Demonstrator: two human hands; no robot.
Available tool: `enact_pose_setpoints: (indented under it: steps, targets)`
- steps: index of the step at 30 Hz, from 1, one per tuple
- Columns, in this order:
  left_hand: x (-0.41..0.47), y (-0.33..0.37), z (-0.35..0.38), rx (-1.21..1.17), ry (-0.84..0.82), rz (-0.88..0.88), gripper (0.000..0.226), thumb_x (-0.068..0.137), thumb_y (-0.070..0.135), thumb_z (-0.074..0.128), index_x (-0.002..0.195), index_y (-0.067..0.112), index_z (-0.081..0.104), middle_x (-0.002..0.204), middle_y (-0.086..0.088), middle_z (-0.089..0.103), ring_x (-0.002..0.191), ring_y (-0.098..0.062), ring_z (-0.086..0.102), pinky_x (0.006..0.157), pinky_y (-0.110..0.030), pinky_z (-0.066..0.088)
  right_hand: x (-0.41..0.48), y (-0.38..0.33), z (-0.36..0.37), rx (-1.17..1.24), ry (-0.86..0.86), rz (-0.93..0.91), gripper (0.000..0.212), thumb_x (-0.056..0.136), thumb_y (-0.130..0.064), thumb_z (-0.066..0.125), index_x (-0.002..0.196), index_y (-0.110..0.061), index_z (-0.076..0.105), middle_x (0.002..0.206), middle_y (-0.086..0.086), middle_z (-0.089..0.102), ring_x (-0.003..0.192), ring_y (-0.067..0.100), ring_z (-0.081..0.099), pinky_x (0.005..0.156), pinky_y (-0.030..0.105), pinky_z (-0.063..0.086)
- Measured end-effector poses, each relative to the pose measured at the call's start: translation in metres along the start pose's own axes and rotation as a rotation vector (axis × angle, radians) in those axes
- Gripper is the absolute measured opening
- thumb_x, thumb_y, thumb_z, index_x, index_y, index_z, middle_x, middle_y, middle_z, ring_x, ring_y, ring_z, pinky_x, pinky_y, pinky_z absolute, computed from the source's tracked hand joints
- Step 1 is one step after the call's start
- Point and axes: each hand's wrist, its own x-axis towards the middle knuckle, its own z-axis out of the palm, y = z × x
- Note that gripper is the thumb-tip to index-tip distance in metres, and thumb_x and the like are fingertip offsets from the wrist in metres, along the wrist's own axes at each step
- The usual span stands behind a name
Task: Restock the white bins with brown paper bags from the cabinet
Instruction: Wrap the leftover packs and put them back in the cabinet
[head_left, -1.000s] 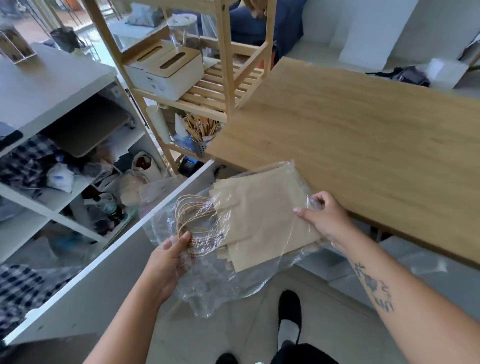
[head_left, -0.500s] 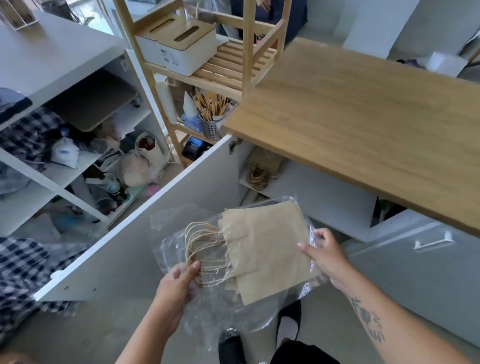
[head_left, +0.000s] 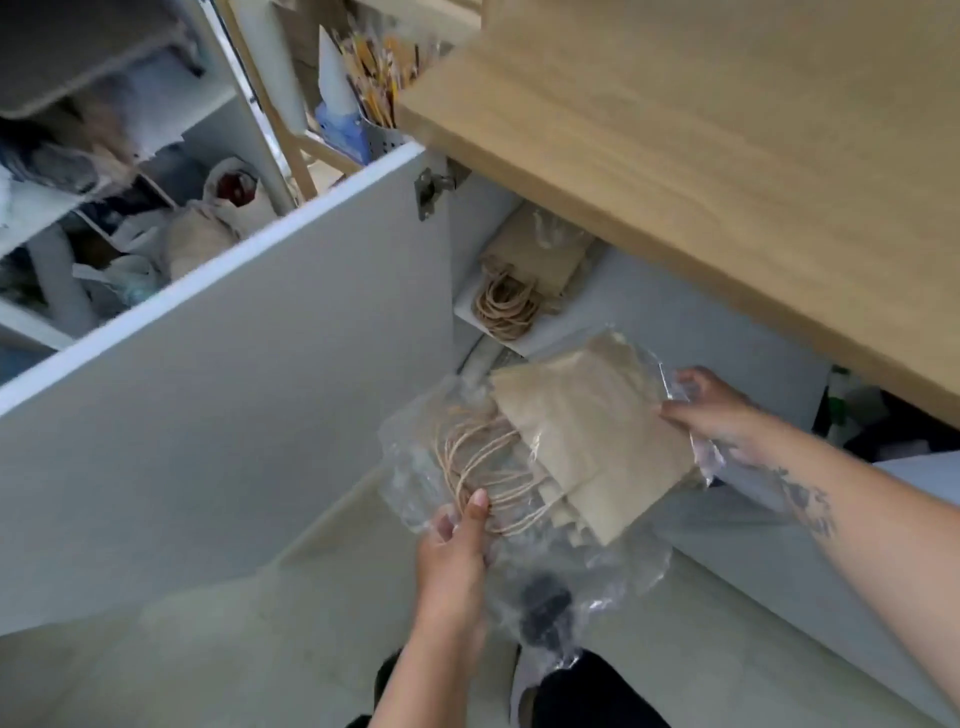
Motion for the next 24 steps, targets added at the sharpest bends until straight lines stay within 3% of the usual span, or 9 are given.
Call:
enact_pose_setpoints:
  steps: [2, 6, 9, 11, 14, 16, 20, 24]
  targets:
    - [0.029, -0.017, 0.023, -0.062, 0.020, -0.014, 0.014, 0.090, 0.033, 0.069, 0.097, 0.021, 0.065, 0.087, 0.002, 0.073, 0.084, -0.018, 0.066, 0.082, -0.035, 0.048, 0.039, 0.004, 0.003, -0.043, 0.000, -0.032, 0.054, 0.088, -0.016, 0.068, 0.136, -0.014, 0.045, 0.127, 0.010, 0.055, 0.100, 0.026, 0.057, 0.081, 0.034, 0.048]
    - [0.077, -0.044, 0.057, -0.179, 0.094, -0.075, 0.037, 0.089, 0.035, 0.071, 0.117, 0.012, 0.062, 0.089, -0.002, 0.065, 0.076, -0.015, 0.059, 0.068, -0.029, 0.046, 0.085, 0.011, 0.018, -0.145, 0.073, -0.086, 0.062, 0.087, -0.021, 0.065, 0.144, -0.018, 0.041, 0.146, 0.006, 0.045, 0.127, 0.025, 0.049, 0.092, 0.027, 0.041]
    - [0.099, -0.058, 0.081, -0.236, 0.125, -0.124, 0.067, 0.088, 0.041, 0.072, 0.142, 0.011, 0.047, 0.096, 0.000, 0.073, 0.088, -0.017, 0.070, 0.089, -0.043, 0.058, 0.083, 0.020, 0.044, -0.290, 0.168, -0.235, 0.062, 0.086, -0.027, 0.064, 0.144, -0.018, 0.045, 0.150, 0.009, 0.043, 0.137, 0.028, 0.039, 0.111, 0.035, 0.033]
    - [0.104, -0.060, 0.100, -0.277, 0.087, -0.136, 0.061, 0.091, 0.043, 0.068, 0.140, 0.012, 0.049, 0.102, -0.003, 0.075, 0.089, -0.019, 0.073, 0.088, -0.042, 0.059, 0.059, 0.033, 0.065, -0.323, 0.189, -0.317, 0.065, 0.088, -0.037, 0.063, 0.147, -0.022, 0.040, 0.156, 0.010, 0.032, 0.144, 0.029, 0.025, 0.118, 0.040, 0.021]
    - [0.107, -0.053, 0.124, -0.268, -0.027, -0.152, 0.046, 0.098, 0.047, 0.053, 0.130, 0.013, 0.057, 0.107, -0.005, 0.075, 0.088, -0.018, 0.074, 0.067, -0.029, 0.059, 0.015, 0.056, 0.089, -0.441, 0.149, -0.349, 0.076, 0.083, -0.072, 0.046, 0.150, -0.041, 0.029, 0.163, 0.002, 0.015, 0.149, 0.031, 0.007, 0.119, 0.051, 0.010]
    - [0.113, -0.049, 0.133, -0.186, -0.105, -0.154, 0.049, 0.099, 0.052, 0.047, 0.130, 0.016, 0.058, 0.118, -0.004, 0.072, 0.101, -0.020, 0.071, 0.073, -0.031, 0.058, 0.005, 0.071, 0.095, -0.532, 0.072, -0.336, 0.090, 0.072, -0.086, 0.035, 0.151, -0.047, 0.017, 0.164, -0.002, 0.002, 0.149, 0.032, -0.004, 0.118, 0.055, 0.003]
    - [0.121, -0.038, 0.134, -0.019, -0.221, -0.166, 0.045, 0.098, 0.056, 0.048, 0.128, 0.025, 0.060, 0.123, 0.002, 0.066, 0.109, -0.022, 0.064, 0.085, -0.035, 0.054, 0.023, 0.085, 0.087, -0.731, 0.032, -0.341, 0.108, 0.067, -0.086, 0.048, 0.152, -0.046, -0.006, 0.161, -0.002, -0.023, 0.147, 0.035, -0.021, 0.116, 0.059, -0.001]
    - [0.133, -0.021, 0.126, 0.049, -0.157, -0.116, 0.049, 0.094, 0.050, 0.060, 0.131, 0.019, 0.050, 0.123, -0.001, 0.063, 0.105, -0.026, 0.067, 0.094, -0.042, 0.055, 0.056, 0.086, 0.067, -0.791, 0.050, -0.413, 0.102, 0.075, -0.071, 0.061, 0.153, -0.045, 0.000, 0.162, -0.001, -0.022, 0.147, 0.036, -0.018, 0.116, 0.062, 0.003]
